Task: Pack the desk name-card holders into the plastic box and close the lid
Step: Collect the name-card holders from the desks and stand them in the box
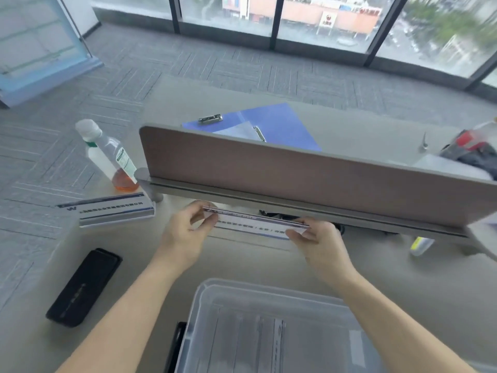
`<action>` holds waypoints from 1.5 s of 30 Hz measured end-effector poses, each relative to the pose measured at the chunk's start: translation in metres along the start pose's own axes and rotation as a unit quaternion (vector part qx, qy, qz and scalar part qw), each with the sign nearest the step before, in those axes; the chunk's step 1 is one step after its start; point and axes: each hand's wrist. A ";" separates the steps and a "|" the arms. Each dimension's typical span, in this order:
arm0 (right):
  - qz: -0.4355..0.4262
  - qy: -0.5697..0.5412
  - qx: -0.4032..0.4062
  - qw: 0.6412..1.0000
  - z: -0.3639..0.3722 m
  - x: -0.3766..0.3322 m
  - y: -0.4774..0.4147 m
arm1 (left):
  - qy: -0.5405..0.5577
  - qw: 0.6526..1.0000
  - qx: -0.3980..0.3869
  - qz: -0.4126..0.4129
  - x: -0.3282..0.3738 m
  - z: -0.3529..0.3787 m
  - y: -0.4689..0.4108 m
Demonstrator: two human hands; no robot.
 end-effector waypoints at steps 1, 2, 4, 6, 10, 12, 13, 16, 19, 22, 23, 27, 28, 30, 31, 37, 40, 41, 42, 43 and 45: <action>-0.026 -0.008 0.011 1.000 -0.012 -0.019 0.009 | 0.000 1.000 0.003 0.014 0.019 -0.010 0.006; -0.049 -0.010 0.020 0.999 -0.026 -0.037 0.018 | 0.003 0.999 0.008 0.031 0.039 -0.020 0.014; -0.084 -0.029 0.028 0.996 -0.053 -0.072 0.039 | 0.015 0.998 0.010 0.060 0.080 -0.043 0.033; -0.111 -0.035 0.030 0.993 -0.079 -0.101 0.061 | 0.032 0.996 -0.002 0.088 0.120 -0.065 0.057; -0.186 -0.067 0.043 0.979 -0.128 -0.148 0.108 | 0.043 0.992 -0.003 0.118 0.196 -0.101 0.112; -0.218 -0.078 0.036 0.972 -0.148 -0.165 0.134 | 0.021 0.992 0.026 0.125 0.226 -0.109 0.143; -0.228 -0.078 0.030 0.970 -0.157 -0.169 0.146 | -0.042 0.987 0.060 0.142 0.235 -0.111 0.157; -0.236 -0.076 0.039 0.968 -0.182 -0.166 0.182 | -0.319 0.904 0.185 0.215 0.258 -0.103 0.195; -0.236 -0.058 0.050 0.969 -0.200 -0.159 0.215 | -0.412 0.838 0.177 0.313 0.284 -0.077 0.231; -0.239 -0.027 0.054 0.969 -0.211 -0.150 0.236 | -0.408 0.834 0.078 0.363 0.297 -0.045 0.248; -0.243 -0.013 0.054 0.969 -0.214 -0.146 0.240 | -0.408 0.837 0.062 0.360 0.299 -0.037 0.253; -0.259 0.026 0.070 0.963 -0.222 -0.133 0.252 | -0.433 0.825 0.061 0.359 0.300 -0.023 0.269; -0.258 0.006 0.071 0.963 -0.224 -0.130 0.255 | -0.433 0.823 0.064 0.363 0.299 -0.022 0.272; -0.240 -0.055 0.092 0.965 -0.224 -0.123 0.258 | -0.415 0.829 0.076 0.366 0.299 -0.022 0.276; -0.217 -0.086 0.115 0.966 -0.223 -0.117 0.260 | -0.393 0.841 0.080 0.362 0.297 -0.023 0.278; 0.018 -0.378 0.050 0.924 -0.174 -0.090 0.276 | -0.136 0.962 0.023 0.236 0.268 -0.013 0.279; 0.040 -0.417 0.018 0.908 -0.140 -0.077 0.273 | -0.052 0.987 -0.028 0.148 0.236 0.015 0.281; 0.054 -0.425 0.020 0.903 -0.130 -0.071 0.272 | -0.031 0.991 -0.041 0.125 0.225 0.026 0.282; 0.073 -0.418 0.025 0.905 -0.122 -0.063 0.269 | -0.015 0.993 -0.049 0.106 0.212 0.036 0.282; 0.094 -0.397 0.030 0.912 -0.115 -0.054 0.267 | -0.005 0.995 -0.053 0.086 0.199 0.046 0.282; 0.133 -0.349 0.031 0.927 -0.101 -0.029 0.264 | -0.009 0.996 -0.074 0.045 0.170 0.064 0.280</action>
Point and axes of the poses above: each hand's wrist, its own y-axis away from the middle knuckle, its own z-axis out of the palm, x = y × z, and after that the axes turned 13 degrees about -y, right-handed
